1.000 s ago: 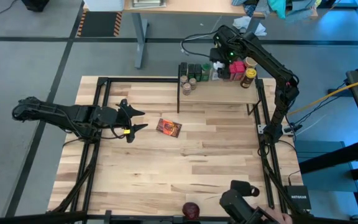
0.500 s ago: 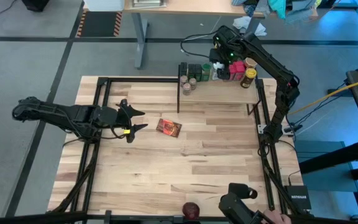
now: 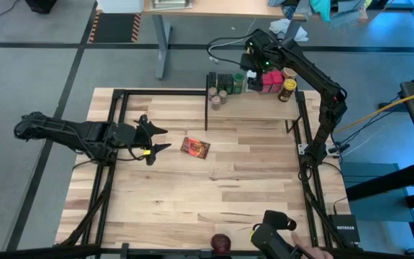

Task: Shelf spices
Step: Put the white seasoning can on the shelf

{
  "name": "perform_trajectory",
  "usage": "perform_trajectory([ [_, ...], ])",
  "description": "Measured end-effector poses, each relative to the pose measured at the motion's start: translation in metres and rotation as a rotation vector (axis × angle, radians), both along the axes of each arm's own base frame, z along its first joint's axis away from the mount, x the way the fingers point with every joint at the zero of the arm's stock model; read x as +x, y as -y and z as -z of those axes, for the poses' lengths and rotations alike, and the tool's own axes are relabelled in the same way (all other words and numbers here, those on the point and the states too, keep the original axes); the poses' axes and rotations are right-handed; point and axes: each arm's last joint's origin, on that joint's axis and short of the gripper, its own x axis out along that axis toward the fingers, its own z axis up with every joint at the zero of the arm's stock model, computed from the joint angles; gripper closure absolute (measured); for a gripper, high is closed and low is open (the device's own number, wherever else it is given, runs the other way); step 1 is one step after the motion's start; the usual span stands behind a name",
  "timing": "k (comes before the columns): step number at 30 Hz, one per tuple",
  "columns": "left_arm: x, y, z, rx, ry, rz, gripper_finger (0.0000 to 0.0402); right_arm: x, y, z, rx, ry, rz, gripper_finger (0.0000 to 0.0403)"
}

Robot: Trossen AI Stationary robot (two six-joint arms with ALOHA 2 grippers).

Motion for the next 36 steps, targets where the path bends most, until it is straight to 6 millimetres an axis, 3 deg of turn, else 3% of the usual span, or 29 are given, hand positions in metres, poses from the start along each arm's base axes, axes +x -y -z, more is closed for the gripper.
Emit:
perform_trajectory([
  [19, 0.0, 0.0, 0.0, 0.0, 0.0, 0.001, 0.0147, -0.003, 0.009, 0.005, 0.045, 0.034, 0.042, 0.0061],
  [29, 0.0, 0.0, 0.0, -0.002, 0.0, 0.0, 0.0147, -0.007, 0.017, 0.013, 0.151, 0.078, 0.05, 0.0063],
  [36, 0.0, 0.0, 0.0, -0.003, 0.001, -0.001, 0.0147, -0.005, 0.019, 0.019, 0.178, 0.054, 0.037, 0.0134],
])
